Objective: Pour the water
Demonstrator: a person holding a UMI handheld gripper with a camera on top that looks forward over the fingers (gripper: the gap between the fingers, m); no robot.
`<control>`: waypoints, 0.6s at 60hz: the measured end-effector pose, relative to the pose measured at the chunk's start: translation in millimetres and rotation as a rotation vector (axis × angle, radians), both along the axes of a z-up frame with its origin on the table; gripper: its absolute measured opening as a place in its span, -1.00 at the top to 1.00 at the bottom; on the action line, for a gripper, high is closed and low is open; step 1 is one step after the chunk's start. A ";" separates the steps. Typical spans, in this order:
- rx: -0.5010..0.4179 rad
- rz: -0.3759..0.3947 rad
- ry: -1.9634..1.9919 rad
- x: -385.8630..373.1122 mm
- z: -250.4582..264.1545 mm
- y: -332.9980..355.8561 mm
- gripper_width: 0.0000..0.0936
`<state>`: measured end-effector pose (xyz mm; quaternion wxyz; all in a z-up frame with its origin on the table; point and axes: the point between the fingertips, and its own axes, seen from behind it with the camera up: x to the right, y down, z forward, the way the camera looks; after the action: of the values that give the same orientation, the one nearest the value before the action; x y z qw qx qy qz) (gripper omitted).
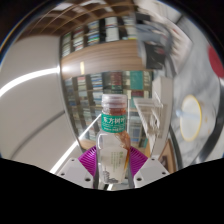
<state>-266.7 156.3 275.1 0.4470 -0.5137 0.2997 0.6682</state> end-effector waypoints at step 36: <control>0.079 -0.460 -1.545 237.5 -96.0 19.6 0.15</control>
<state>-29.2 175.9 179.1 0.6722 -0.7397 -0.0197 0.0254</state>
